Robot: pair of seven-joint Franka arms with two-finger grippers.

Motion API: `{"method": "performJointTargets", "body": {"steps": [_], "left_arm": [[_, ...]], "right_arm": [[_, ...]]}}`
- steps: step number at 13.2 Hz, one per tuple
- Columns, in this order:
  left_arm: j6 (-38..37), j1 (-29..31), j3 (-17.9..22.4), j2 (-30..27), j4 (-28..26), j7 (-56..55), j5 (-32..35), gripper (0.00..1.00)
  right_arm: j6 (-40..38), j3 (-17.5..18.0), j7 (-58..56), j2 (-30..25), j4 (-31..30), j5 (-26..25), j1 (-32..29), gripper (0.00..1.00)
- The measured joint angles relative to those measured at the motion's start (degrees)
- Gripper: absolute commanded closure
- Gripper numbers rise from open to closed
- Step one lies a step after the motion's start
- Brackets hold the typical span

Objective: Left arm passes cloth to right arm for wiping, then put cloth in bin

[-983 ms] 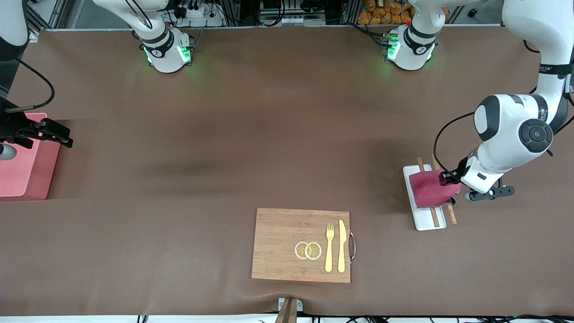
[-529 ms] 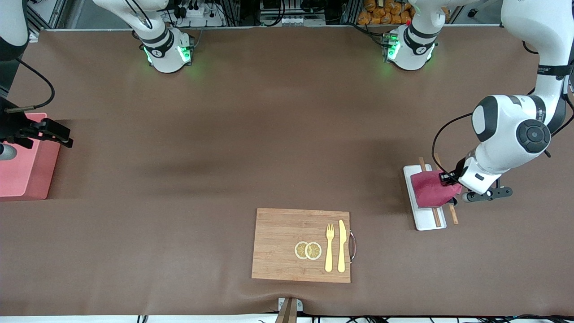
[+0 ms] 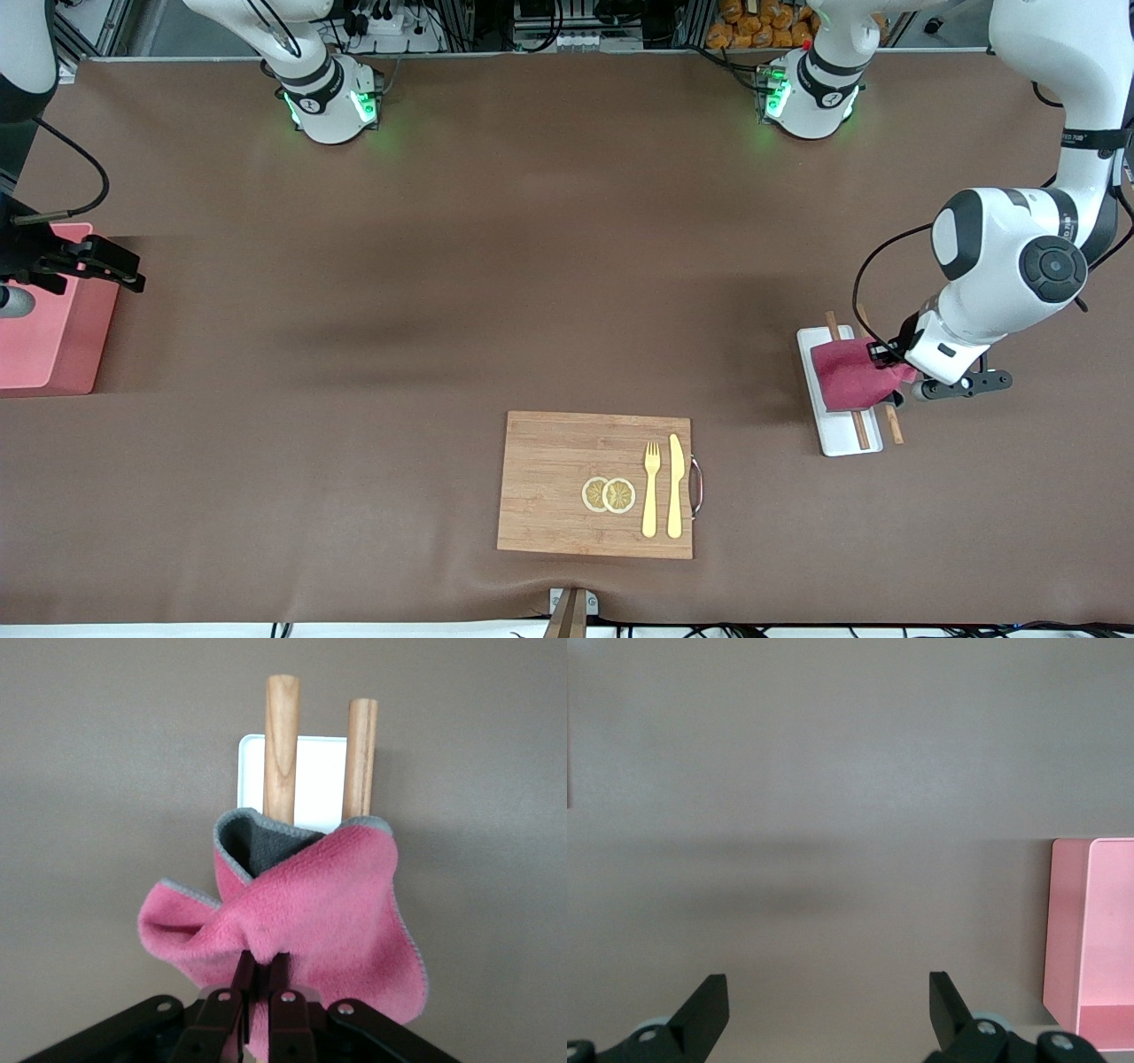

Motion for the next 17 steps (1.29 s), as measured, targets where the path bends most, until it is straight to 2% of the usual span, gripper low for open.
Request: {"method": "performJointTargets", "body": {"steps": [10,14,17], "left_arm": [[0.61,-1.12,-0.3,-0.1,1.37,0.03,0.0,1.0],[-0.13,-1.37,-3.09,-2.36,2.17,0.0,0.0,1.0],[-2.07,-1.54,-7.23,-4.53,2.66,-3.48,0.0,1.0]], "right_arm": [[0.01,-0.05,1.28,0.09,0.0,0.04,-0.47,0.0],[-0.03,0.23,3.46,0.09,0.0,0.1,-0.44,0.0],[-0.27,0.9,12.43,0.09,0.04,0.21,1.09,0.0]]}}
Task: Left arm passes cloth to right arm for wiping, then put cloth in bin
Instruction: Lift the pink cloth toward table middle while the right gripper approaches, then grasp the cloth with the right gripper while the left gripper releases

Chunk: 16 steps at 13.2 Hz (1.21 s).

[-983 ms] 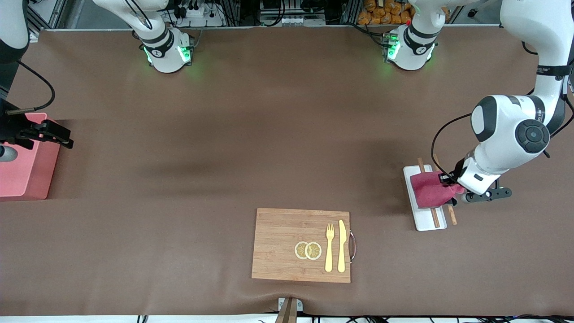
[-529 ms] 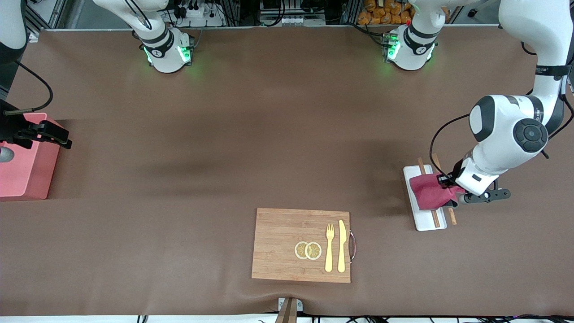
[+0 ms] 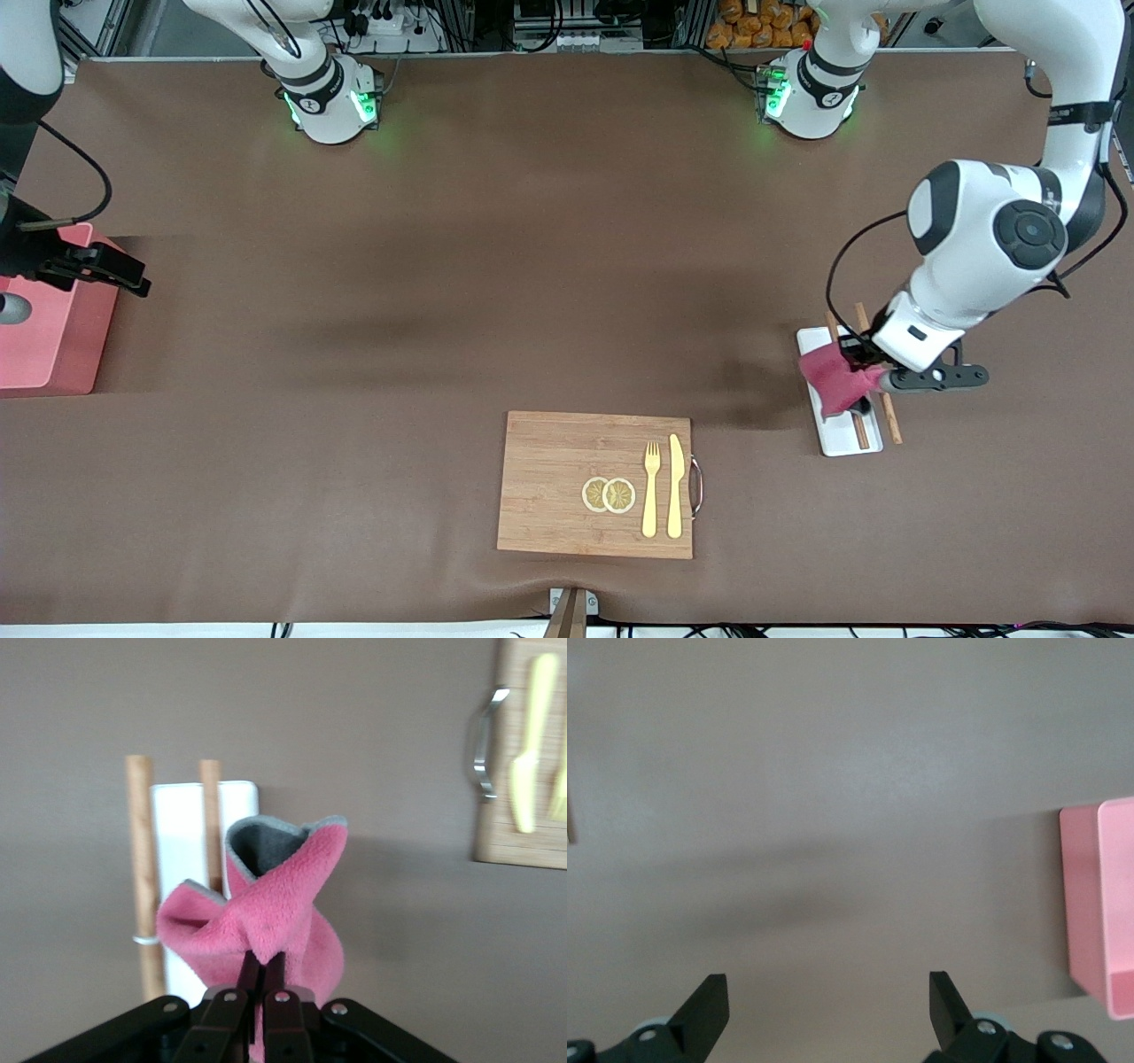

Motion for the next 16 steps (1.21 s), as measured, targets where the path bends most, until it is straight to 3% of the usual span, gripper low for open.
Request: {"method": "performJointTargets", "body": {"steps": [2,6,9,14,16], "left_arm": [[-1.74,-0.15,-3.66,-0.76,1.22,-4.74,0.0,1.0],[-3.64,-0.45,-13.0,-0.94,5.35,-21.23,-0.01,1.0],[-3.72,-2.36,-19.8,0.19,9.99,-38.28,-0.02,1.0],[-3.27,-13.45,-20.86,8.71,23.15,-64.28,-0.02,1.0],[0.31,-17.07,-20.8,11.75,27.07,-71.56,-0.02,1.0]], "right_arm": [[-1.65,0.14,9.6,0.0,0.04,2.1,2.2,0.0],[-4.31,-0.08,28.55,0.04,0.07,17.91,3.01,0.0],[-5.13,0.06,43.93,1.24,-0.06,25.36,4.27,0.0],[1.3,0.33,63.47,6.92,-0.12,31.7,11.23,0.0],[3.63,0.34,67.44,8.69,-0.12,34.6,12.45,0.0]]}}
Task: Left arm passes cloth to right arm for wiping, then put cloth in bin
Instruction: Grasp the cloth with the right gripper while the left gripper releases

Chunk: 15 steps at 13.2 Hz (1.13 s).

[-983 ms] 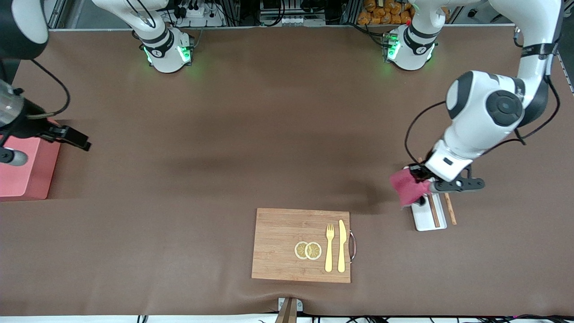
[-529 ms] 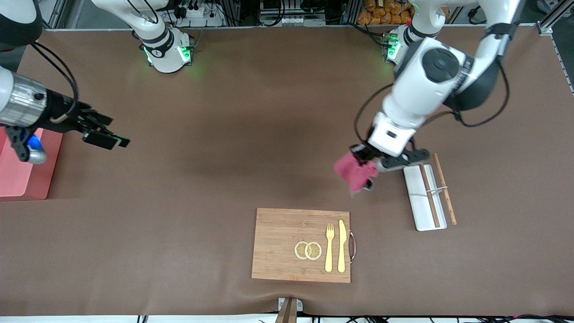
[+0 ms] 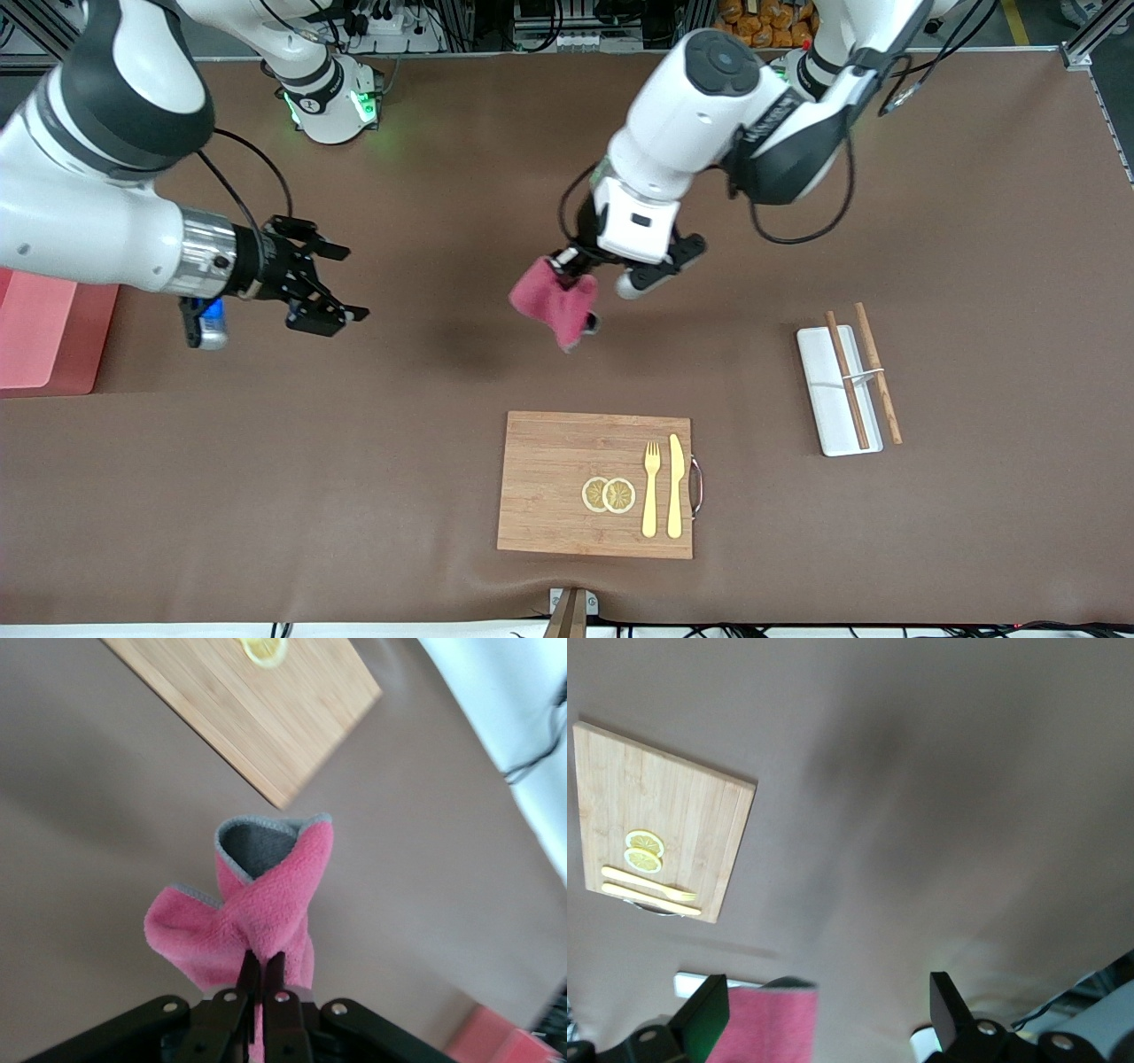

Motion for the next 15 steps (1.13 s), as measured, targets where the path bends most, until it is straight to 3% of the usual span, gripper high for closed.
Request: {"method": "performJointTargets", "body": {"steps": [3,8,10,11,13,15], "left_arm": [[8.79,-3.28,0.06,2.64,1.73,-6.84,0.0,1.0],[14.93,-6.45,0.4,5.0,3.47,-13.5,0.0,1.0],[15.76,-9.57,2.77,6.5,5.01,-15.04,0.0,1.0],[15.99,-10.7,3.86,7.02,5.39,-15.36,0.0,1.0],[16.08,-11.43,4.44,7.51,5.82,-15.51,0.0,1.0],[16.08,-11.44,4.57,7.52,6.11,-15.51,0.0,1.0]], "right_arm": [[3.42,0.0,3.04,1.86,-0.01,1.8,0.83,0.0],[5.15,0.05,5.19,3.45,-0.01,5.42,3.73,0.0],[5.92,0.08,5.52,3.74,-0.02,6.27,5.28,0.4],[6.21,0.08,5.56,3.95,-0.05,6.35,5.94,0.52],[6.45,0.08,5.55,4.33,-0.14,6.37,6.5,0.96],[6.47,0.0,5.5,4.49,-0.15,6.37,6.51,1.0]]}}
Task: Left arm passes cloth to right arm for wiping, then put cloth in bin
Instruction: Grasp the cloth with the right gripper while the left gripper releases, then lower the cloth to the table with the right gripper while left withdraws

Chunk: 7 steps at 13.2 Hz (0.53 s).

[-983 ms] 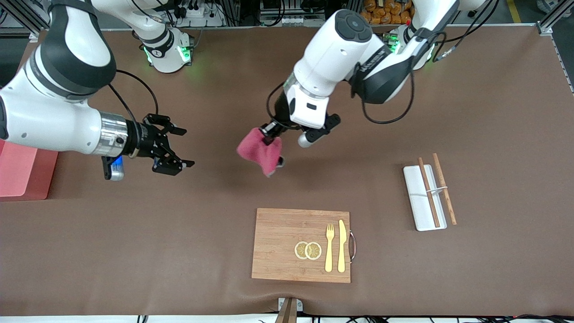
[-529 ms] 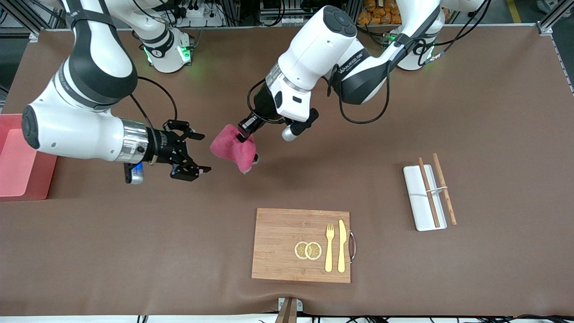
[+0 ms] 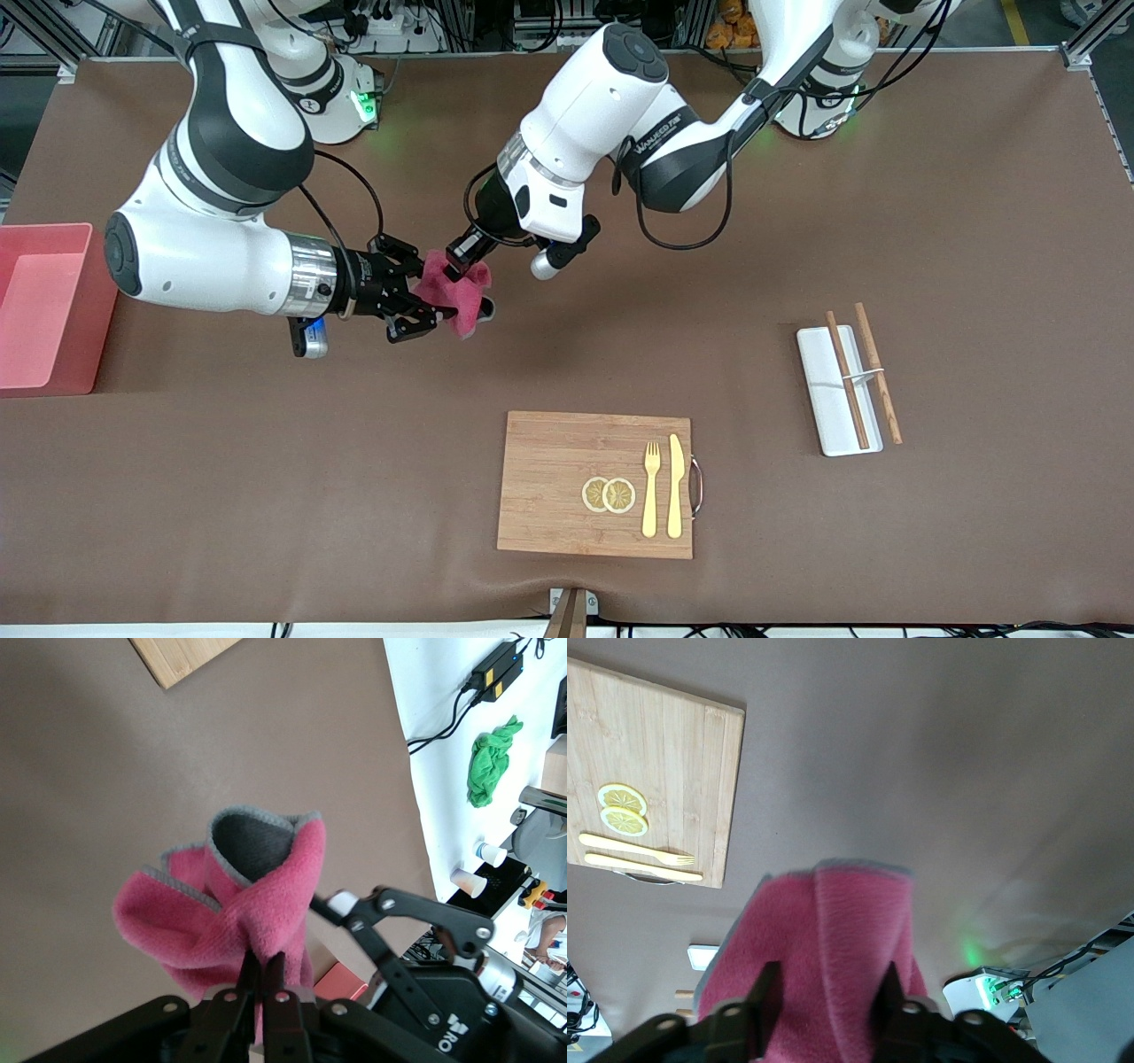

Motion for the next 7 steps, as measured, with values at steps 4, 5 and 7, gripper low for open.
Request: {"method": "performJointTargets", "body": {"steps": [4,5,7], "left_arm": [[-2.04,0.49,0.35,-0.14,0.56,0.0,0.0,0.0],[-4.78,0.91,0.47,-0.4,0.76,0.0,0.02,0.0],[-12.21,2.76,0.72,-1.82,1.39,0.2,0.07,0.0]], "right_arm": [[0.03,-0.11,-1.45,0.51,-0.01,0.0,0.0,1.0],[0.06,-0.1,-1.89,0.62,-0.01,0.0,0.0,1.0],[0.13,-0.08,-3.35,0.67,0.0,-0.05,0.01,1.0]]}}
